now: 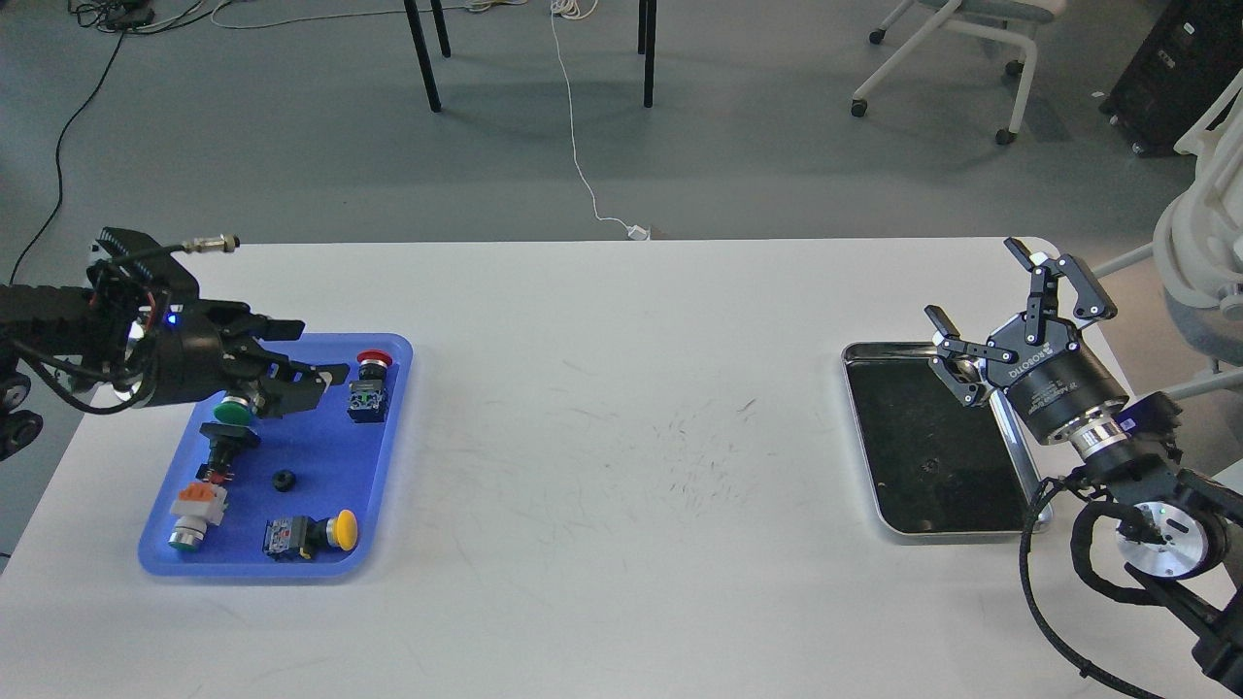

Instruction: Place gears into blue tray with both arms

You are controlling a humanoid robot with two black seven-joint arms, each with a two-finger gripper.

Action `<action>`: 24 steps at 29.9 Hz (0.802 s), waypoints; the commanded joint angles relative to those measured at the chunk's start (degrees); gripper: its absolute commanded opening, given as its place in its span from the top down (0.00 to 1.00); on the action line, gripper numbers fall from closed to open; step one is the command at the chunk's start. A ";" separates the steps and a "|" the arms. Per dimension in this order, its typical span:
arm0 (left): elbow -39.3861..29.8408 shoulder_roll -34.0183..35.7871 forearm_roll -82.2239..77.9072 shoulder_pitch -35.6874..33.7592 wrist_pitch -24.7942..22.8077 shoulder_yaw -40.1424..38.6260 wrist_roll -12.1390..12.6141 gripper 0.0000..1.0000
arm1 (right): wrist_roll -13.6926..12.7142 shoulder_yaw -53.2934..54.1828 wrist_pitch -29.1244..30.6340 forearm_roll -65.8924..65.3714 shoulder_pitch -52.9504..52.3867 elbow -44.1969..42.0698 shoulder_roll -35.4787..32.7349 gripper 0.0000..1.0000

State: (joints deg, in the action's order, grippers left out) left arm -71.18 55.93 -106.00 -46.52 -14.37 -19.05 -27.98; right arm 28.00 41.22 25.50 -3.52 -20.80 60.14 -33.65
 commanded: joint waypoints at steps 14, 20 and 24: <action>-0.63 -27.33 61.26 28.66 6.46 -33.56 -0.02 0.00 | 0.00 -0.35 0.61 -8.59 -0.73 0.50 -0.19 0.02; 1.22 -35.62 63.63 36.67 0.58 -44.92 7.05 0.00 | 0.00 -4.64 0.87 -29.39 -5.28 5.50 -8.08 0.02; 1.31 -36.95 64.52 37.55 -2.24 -46.69 7.85 0.00 | 0.00 -13.60 0.96 -47.68 -15.99 7.62 -15.82 0.02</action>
State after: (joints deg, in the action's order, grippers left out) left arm -69.91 19.89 -42.02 -9.62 -15.02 -64.52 -20.70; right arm 27.99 33.93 26.43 -38.90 -29.80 66.60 -44.36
